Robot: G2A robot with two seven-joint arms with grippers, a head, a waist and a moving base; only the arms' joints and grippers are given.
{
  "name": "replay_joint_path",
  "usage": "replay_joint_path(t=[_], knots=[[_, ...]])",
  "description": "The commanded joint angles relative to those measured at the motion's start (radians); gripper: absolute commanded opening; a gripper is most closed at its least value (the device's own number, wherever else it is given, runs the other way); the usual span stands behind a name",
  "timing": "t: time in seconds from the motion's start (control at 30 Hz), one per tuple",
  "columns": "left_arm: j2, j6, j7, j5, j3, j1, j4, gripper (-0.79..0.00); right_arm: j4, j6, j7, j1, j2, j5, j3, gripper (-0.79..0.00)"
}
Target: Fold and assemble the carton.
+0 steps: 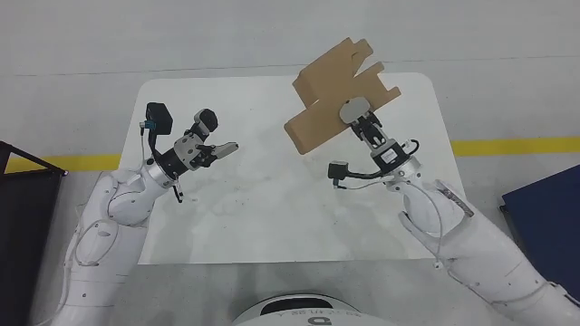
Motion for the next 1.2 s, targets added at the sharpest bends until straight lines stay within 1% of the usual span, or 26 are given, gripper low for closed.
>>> replay_joint_path(t=[0.0,0.03,0.07,0.13,0.17,0.23,0.3,0.43,0.5,0.63,0.7,0.77,0.9,1.0,1.07,1.1,1.17], knots=[[0.000,0.000,0.000,0.000,0.000,0.000,0.000,0.000,-0.030,-0.052,0.100,0.007,0.031,0.000,-0.070,-0.785],[0.000,0.000,0.000,0.000,0.000,0.000,0.000,0.000,-0.045,-0.062,0.150,0.007,0.041,0.000,-0.107,-0.785],[0.000,0.000,0.000,0.000,0.000,0.000,0.000,0.000,-0.060,-0.041,0.189,-0.007,0.044,0.000,-0.144,-0.785],[0.000,0.000,0.000,0.000,0.000,0.000,0.000,0.000,-0.057,0.035,0.249,-0.050,0.034,0.023,-0.181,-0.785],[0.000,0.000,0.000,0.000,0.000,0.000,0.000,0.000,-0.055,0.070,0.242,-0.060,0.028,0.087,-0.188,-0.785],[0.000,0.000,0.000,0.000,0.000,0.000,0.000,0.000,-0.039,0.116,0.191,-0.058,0.018,0.230,-0.185,-0.785],[0.000,0.000,0.000,0.000,0.000,0.000,0.000,0.000,-0.025,0.140,0.127,-0.052,0.011,0.347,-0.177,-0.785],[0.000,0.000,0.000,0.000,0.000,0.000,0.000,0.000,0.002,0.147,0.046,-0.047,0.001,0.505,-0.150,-0.785],[0.000,0.000,0.000,0.000,0.000,0.000,0.000,0.000,0.015,0.138,0.024,-0.047,-0.005,0.593,-0.138,-0.785],[0.000,0.000,0.000,0.000,0.000,0.000,0.000,0.000,0.064,0.122,-0.055,-0.033,-0.022,0.888,-0.109,-0.785],[0.000,0.000,0.000,0.000,0.000,0.000,0.000,0.000,0.092,0.101,-0.129,-0.020,-0.031,1.049,-0.091,-0.785],[0.000,0.000,0.000,0.000,0.000,0.000,0.000,0.000,0.134,0.090,-0.197,-0.004,-0.036,1.120,-0.072,-0.785],[0.000,0.000,0.000,0.000,0.000,0.000,0.000,0.000,0.165,0.056,-0.292,0.016,-0.051,1.250,-0.057,-0.785],[0.000,0.000,0.000,0.000,0.000,0.000,0.000,0.000,0.182,-0.001,-0.364,0.034,-0.068,1.439,-0.047,-0.785],[0.000,0.000,0.000,0.000,0.000,0.000,0.000,0.000,0.199,-0.070,-0.412,0.046,-0.079,1.585,-0.040,-0.785],[0.000,0.000,0.000,0.000,0.000,0.000,0.000,0.000,0.211,-0.086,-0.417,0.052,-0.080,1.600,-0.036,-0.785],[0.000,0.000,0.000,0.000,0.000,0.000,0.000,0.000,0.211,-0.086,-0.417,0.052,-0.080,1.600,-0.036,-0.785]])
